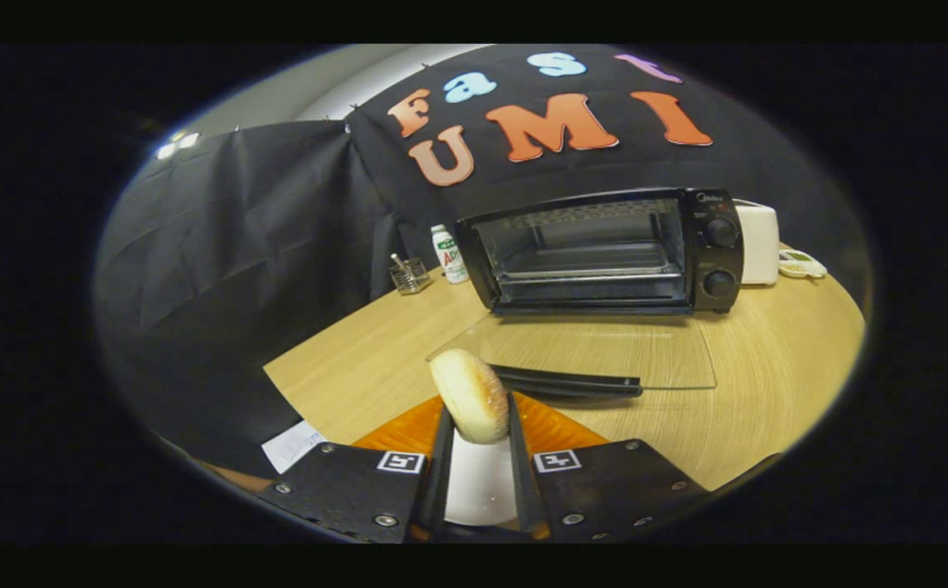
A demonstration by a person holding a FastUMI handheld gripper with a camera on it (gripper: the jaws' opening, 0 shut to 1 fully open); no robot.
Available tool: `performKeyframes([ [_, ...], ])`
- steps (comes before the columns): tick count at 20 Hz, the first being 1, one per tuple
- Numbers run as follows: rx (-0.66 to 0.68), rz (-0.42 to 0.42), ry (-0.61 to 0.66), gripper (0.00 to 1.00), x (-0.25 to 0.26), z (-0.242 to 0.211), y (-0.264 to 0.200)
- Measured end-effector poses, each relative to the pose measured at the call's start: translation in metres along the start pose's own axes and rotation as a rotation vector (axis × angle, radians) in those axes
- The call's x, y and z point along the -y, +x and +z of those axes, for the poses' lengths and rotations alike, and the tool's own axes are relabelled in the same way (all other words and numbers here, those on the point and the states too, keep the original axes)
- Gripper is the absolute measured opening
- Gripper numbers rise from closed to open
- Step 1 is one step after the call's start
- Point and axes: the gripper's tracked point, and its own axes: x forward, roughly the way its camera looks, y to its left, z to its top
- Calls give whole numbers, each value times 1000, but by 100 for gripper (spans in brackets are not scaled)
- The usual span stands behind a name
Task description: Open the toaster oven, put the food inside, and close the toaster oven door.
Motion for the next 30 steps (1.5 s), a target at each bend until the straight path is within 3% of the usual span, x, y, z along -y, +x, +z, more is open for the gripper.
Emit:
performKeyframes([
  [6, 86, -2, 117, 34, 7, 55, 31],
  [15, 147, -154, 286, 34, 62, 114, 87],
  [25, 145, -267, 313, 34, 123, 139, 155],
  [30, 160, -275, 326, 34, 132, 143, 172],
])
